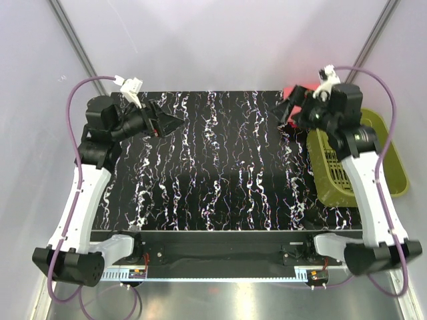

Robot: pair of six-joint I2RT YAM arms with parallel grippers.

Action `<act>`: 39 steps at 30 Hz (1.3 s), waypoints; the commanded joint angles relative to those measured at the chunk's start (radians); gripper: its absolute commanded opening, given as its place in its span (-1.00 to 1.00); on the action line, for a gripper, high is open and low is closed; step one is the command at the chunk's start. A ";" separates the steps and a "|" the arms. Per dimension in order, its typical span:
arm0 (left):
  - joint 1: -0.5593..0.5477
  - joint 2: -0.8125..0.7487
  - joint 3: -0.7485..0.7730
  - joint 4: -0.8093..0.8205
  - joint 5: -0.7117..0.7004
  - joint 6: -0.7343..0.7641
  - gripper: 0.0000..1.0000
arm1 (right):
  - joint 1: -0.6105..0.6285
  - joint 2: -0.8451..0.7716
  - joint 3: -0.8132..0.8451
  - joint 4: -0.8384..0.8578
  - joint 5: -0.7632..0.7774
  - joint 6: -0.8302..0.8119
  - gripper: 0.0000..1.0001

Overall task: Fold and stack the t-shirts
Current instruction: Reset both grippers

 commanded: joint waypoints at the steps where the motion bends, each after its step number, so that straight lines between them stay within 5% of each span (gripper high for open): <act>1: 0.006 -0.063 0.033 -0.002 0.016 0.015 0.98 | -0.004 -0.080 -0.156 -0.022 0.005 0.132 0.99; 12: 0.006 -0.250 -0.102 -0.031 -0.053 0.029 0.97 | -0.004 -0.290 -0.199 -0.104 0.169 0.056 0.99; 39: 0.006 -0.356 -0.168 0.007 -0.069 -0.040 0.97 | -0.004 -0.304 -0.219 -0.131 0.154 0.057 0.99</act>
